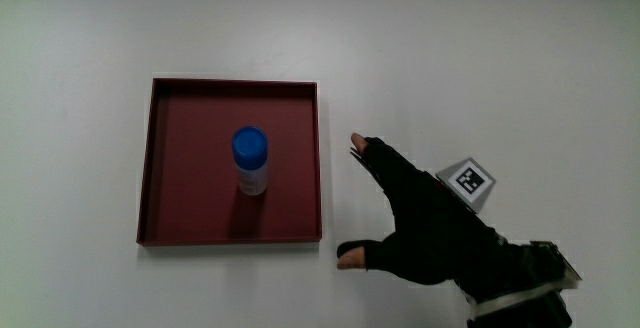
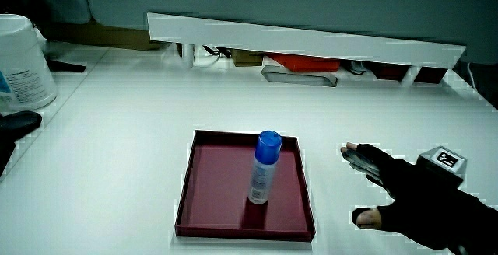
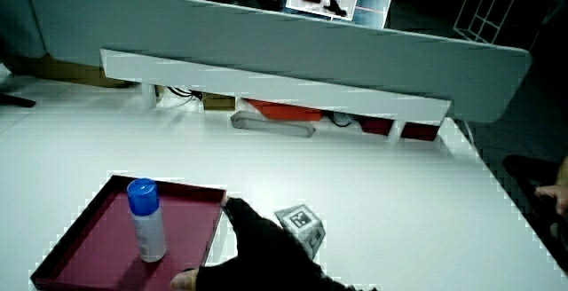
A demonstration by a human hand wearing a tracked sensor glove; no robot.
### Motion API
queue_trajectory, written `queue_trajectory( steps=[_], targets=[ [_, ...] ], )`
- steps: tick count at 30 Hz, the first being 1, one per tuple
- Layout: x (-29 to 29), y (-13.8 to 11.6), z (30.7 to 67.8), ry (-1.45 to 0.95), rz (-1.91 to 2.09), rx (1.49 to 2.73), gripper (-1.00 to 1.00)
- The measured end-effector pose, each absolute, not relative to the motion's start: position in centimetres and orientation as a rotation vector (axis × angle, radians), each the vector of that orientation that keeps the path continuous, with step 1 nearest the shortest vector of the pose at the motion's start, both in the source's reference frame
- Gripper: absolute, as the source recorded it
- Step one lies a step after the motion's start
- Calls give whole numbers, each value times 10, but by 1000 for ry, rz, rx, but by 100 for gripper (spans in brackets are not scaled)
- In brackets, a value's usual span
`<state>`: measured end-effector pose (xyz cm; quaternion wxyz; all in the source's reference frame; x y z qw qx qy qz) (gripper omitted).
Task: Pick glue from plate
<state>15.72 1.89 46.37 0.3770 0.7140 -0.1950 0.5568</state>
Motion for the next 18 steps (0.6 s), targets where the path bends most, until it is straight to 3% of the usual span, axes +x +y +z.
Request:
queue_trajectory(
  steps=[8,18],
  targets=[
    [130,-4,465,-384,1295,1822,0],
    [89,-25,477,-439,1299,1783,0]
  ],
)
